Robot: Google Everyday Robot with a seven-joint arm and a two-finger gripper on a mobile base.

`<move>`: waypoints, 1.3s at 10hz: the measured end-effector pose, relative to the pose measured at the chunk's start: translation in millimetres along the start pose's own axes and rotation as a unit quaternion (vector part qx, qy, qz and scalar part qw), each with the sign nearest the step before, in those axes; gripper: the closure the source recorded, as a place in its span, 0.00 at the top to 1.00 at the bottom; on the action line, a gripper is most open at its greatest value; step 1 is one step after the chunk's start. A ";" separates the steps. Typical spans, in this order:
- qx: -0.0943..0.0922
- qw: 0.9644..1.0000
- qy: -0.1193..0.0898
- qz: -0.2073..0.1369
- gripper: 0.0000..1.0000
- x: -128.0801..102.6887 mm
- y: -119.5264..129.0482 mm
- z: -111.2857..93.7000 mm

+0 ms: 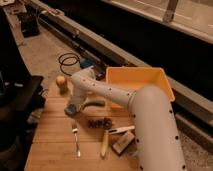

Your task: Wipe table surface with sponge

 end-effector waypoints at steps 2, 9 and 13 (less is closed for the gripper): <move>0.016 1.000 0.005 -0.023 0.00 -1.5 -29.7 2.6; 0.023 0.997 -0.038 -0.063 0.00 -69.6 -44.6 20.1; -0.001 0.999 -0.032 -0.019 0.00 -51.3 6.2 8.6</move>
